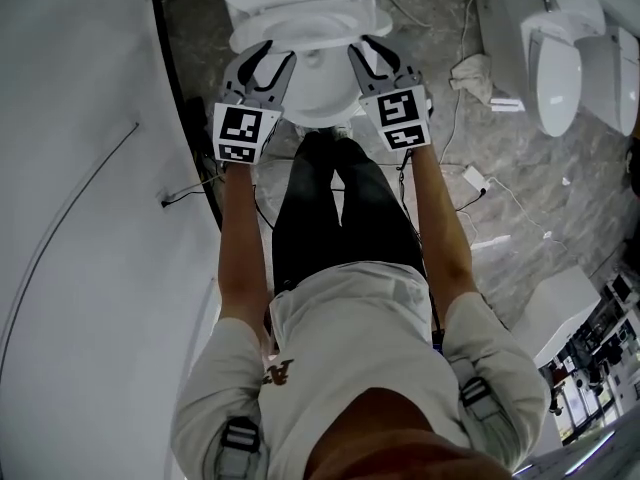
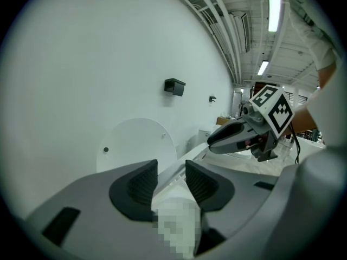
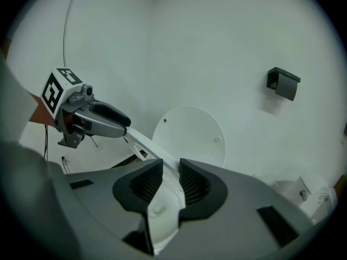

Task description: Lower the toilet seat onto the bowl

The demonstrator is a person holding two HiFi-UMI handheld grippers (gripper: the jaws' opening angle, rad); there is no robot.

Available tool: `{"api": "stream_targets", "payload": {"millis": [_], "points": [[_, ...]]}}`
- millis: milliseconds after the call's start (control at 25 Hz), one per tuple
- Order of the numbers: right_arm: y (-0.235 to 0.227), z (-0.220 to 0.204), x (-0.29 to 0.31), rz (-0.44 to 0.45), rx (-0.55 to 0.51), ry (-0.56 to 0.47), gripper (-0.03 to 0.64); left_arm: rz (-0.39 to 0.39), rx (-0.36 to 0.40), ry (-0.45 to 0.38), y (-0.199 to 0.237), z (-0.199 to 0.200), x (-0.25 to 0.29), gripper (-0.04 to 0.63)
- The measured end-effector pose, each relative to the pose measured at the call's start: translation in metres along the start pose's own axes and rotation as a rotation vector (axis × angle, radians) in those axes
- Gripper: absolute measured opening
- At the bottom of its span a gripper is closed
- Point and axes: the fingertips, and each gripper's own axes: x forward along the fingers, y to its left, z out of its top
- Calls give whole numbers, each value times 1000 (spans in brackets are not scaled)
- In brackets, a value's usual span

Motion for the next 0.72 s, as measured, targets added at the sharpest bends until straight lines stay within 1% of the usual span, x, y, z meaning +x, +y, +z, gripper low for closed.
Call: {"api": "stream_targets", "payload": {"millis": [160,440,720], "points": [[3,-8,-5,42,-6,-2,109,29,-13,13,-8,-6,-2,158],[9,-18,-13,122,-24,-9,104,70,-12,40,-18,-14,-7,161],[17,-32,-19,162,-23,-2,101,77,-11,56,-30,-26,-12,161]]}}
